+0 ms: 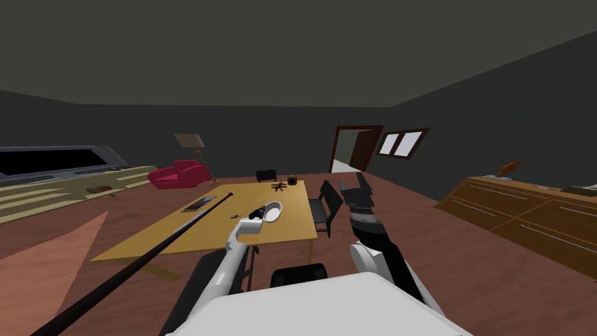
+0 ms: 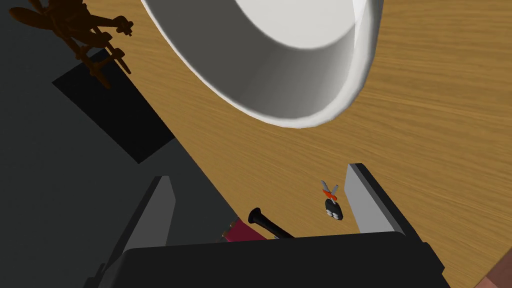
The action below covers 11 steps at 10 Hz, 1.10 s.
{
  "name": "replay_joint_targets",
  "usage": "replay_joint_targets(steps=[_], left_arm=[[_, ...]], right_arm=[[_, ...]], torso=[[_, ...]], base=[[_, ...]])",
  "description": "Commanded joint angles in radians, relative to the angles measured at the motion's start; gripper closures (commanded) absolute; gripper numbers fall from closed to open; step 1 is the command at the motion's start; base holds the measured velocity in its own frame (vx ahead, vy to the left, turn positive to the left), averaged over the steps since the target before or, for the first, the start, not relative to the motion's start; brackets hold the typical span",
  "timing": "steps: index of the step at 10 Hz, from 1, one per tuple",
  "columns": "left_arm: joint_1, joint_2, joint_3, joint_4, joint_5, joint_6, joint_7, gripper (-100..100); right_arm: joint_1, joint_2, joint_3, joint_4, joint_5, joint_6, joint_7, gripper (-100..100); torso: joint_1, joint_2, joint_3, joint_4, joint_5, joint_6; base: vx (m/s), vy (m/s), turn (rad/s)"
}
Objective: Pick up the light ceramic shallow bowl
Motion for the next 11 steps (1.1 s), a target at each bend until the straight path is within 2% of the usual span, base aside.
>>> replay_joint_targets(steps=[1, 2, 3, 5, 6, 11], left_arm=[[-0.014, 0.004, 0.001, 0.026, 0.003, 0.035, 0.000, -100], [-0.034, 0.004, 0.000, 0.057, 0.001, 0.069, 0.001, -100], [-0.034, 0.004, 0.000, 0.057, 0.001, 0.072, 0.001, -100], [-0.070, 0.002, 0.000, 0.115, -0.002, 0.131, 0.003, -100], [-0.070, 0.002, 0.000, 0.115, -0.002, 0.140, 0.003, -100], [-0.132, -0.002, -0.001, 0.217, -0.009, 0.258, 0.007, -100]], right_arm=[[0.000, 0.000, 0.000, 0.000, 0.000, 0.000, 0.000, 0], [0.000, 0.000, 0.000, 0.000, 0.000, 0.000, 0.000, 0], [0.000, 0.000, 0.000, 0.000, 0.000, 0.000, 0.000, 0], [0.000, 0.000, 0.000, 0.000, 0.000, 0.000, 0.000, 0], [0.000, 0.000, 0.000, 0.000, 0.000, 0.000, 0.000, 0], [0.000, 0.000, 0.000, 0.000, 0.000, 0.000, 0.000, 0]], torso=[[0.000, 0.000, 0.000, 0.000, 0.000, 0.000], [0.000, 0.000, 0.000, 0.000, 0.000, 0.000], [0.000, 0.000, 0.000, 0.000, 0.000, 0.000], [0.000, 0.000, 0.000, 0.000, 0.000, 0.000], [0.000, 0.000, 0.000, 0.000, 0.000, 0.000], [0.000, 0.000, 0.000, 0.000, 0.000, 0.000]], base=[[0.011, -0.008, -0.019], [0.008, -0.007, -0.036], [0.006, -0.005, -0.023], [0.008, -0.008, -0.053], [0.008, -0.005, -0.017], [0.009, -0.006, -0.039]])
